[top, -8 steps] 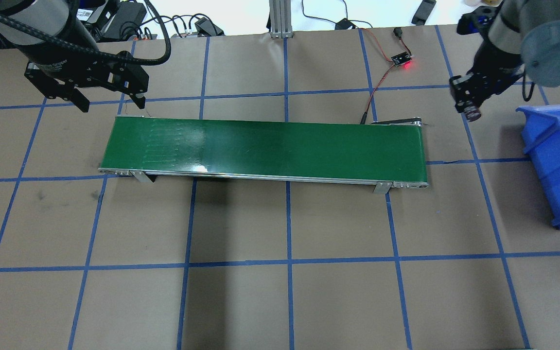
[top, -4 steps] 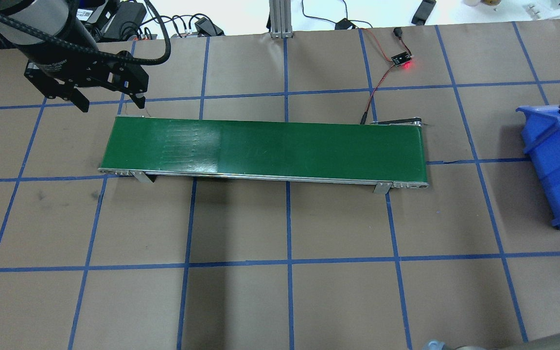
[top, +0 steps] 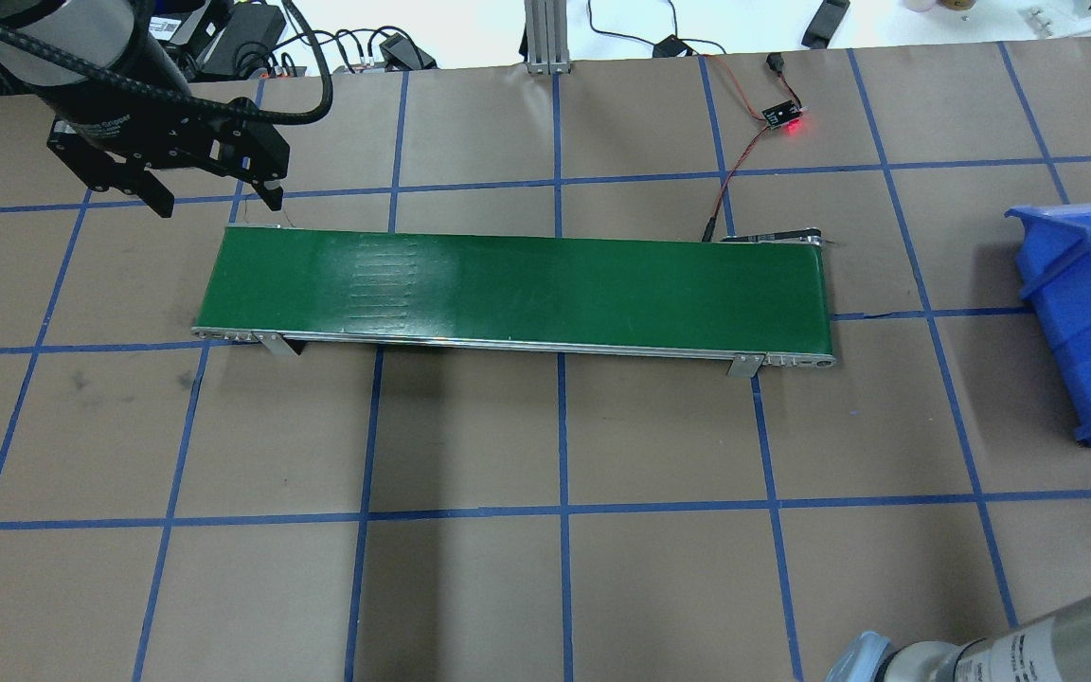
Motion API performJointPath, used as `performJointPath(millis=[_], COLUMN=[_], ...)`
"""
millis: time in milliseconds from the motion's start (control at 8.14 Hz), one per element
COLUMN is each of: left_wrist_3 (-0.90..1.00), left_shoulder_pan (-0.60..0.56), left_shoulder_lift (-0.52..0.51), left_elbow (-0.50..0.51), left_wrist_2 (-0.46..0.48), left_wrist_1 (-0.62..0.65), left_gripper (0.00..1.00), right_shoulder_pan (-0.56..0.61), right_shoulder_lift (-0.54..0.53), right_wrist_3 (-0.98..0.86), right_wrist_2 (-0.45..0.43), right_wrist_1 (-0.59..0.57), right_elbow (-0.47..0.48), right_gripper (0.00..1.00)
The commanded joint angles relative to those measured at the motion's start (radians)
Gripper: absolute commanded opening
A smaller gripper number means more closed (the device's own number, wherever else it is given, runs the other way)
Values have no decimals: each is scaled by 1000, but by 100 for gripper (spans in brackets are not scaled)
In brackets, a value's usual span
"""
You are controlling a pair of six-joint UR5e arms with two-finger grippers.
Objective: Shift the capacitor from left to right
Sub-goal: 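Carry the capacitor with the right gripper into the blue bin and release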
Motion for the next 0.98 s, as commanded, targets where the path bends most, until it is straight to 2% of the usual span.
performJointPath(millis=[0, 246, 368, 737, 860], left_wrist_3=[2, 0, 0, 0, 0], left_shoulder_pan=[-1, -1, -1, -1, -1], left_shoulder_lift=[0, 0, 0, 0, 0], left_elbow=[0, -1, -1, 0, 0], left_wrist_2=[0, 0, -2, 0, 0], left_wrist_1=[0, 0, 0, 0, 0], left_gripper=[100, 100, 100, 100, 100], right_shoulder_pan=[-25, -25, -25, 5, 57], right_shoulder_lift=[103, 104, 81, -77, -132], right_wrist_3=[-23, -20, -13, -13, 1], right_wrist_2=[6, 4, -5, 27, 47], right_wrist_1=[-123, -125, -118, 58, 78], right_elbow=[40, 39, 39, 22, 17], right_gripper=[6, 77, 100, 100, 100])
